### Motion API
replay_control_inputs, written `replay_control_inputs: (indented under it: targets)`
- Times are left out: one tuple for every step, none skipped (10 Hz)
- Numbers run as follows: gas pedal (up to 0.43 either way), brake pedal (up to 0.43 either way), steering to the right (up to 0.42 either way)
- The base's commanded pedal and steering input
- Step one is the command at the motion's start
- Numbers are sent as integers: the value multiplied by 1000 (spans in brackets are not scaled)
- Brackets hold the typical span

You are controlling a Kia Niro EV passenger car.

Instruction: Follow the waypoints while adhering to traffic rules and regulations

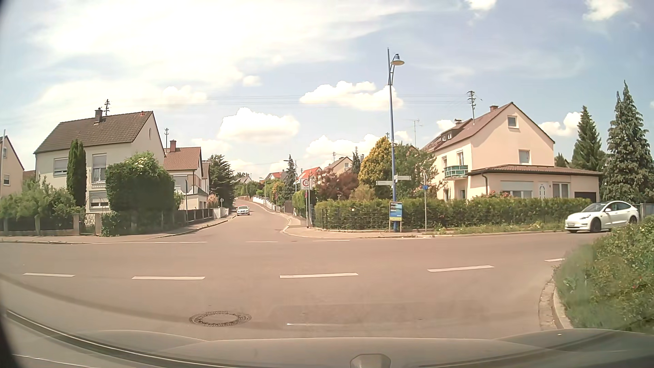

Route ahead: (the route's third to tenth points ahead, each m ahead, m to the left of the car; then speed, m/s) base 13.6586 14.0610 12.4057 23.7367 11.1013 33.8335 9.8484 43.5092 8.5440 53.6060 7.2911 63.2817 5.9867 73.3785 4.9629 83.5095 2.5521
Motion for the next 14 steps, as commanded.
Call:
replay_control_inputs:
  targets:
    - [0, 67, -47]
    - [0, 85, -51]
    - [0, 98, -58]
    - [0, 140, -66]
    - [0, 146, -70]
    - [0, 177, -72]
    - [0, 189, -73]
    - [0, 183, -77]
    - [0, 183, -78]
    - [0, 189, -80]
    - [0, 195, -82]
    - [0, 201, -83]
    - [0, 195, -84]
    - [0, 183, -84]
